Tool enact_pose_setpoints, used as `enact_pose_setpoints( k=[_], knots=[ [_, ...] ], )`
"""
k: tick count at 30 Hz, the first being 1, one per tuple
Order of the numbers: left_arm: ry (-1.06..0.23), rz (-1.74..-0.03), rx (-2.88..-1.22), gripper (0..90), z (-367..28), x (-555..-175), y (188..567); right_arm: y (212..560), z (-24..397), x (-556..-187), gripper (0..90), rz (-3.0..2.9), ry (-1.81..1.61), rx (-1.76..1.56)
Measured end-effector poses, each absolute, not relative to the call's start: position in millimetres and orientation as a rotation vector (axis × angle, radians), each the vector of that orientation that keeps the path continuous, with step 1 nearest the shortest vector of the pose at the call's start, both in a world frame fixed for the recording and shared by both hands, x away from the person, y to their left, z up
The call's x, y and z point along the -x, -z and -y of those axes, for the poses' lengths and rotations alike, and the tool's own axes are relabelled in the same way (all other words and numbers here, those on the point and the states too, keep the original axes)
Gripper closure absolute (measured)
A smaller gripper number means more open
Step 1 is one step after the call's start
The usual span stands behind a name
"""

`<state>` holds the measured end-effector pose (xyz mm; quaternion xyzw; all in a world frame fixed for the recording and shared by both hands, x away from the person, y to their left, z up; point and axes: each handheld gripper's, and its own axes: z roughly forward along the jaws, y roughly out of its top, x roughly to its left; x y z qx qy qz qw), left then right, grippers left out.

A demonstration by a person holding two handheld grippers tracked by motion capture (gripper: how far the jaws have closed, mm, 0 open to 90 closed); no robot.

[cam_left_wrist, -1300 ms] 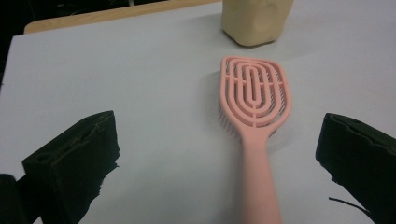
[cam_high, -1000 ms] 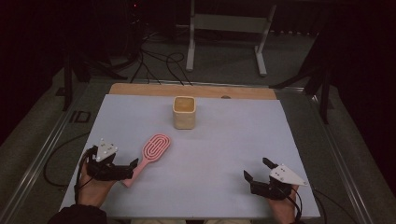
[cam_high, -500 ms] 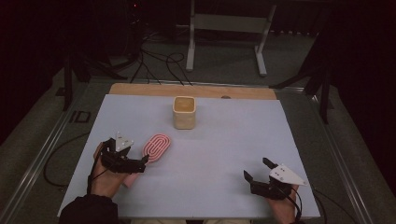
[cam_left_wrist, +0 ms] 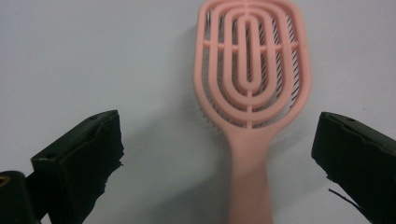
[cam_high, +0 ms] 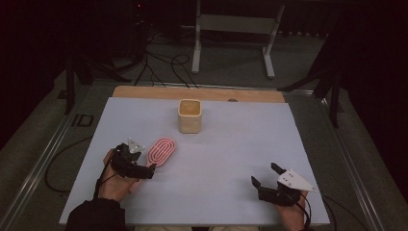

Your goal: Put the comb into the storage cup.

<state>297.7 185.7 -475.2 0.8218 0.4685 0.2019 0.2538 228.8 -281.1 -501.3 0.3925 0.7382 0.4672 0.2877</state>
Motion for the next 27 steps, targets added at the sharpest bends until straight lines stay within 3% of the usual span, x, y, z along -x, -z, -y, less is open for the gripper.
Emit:
enact_pose_setpoints(
  k=[15,27],
  knots=[
    [-0.439,-1.275,-2.381,7.4,-180.4,-302.4,486.4,501.9,282.8,-228.6,12.6,-1.973,-1.237,-1.052],
    [-0.375,-1.298,-2.461,17.6,-173.8,-309.7,492.3,503.1,283.2,-229.3,12.7,-1.974,-1.219,-1.07]
  ],
)
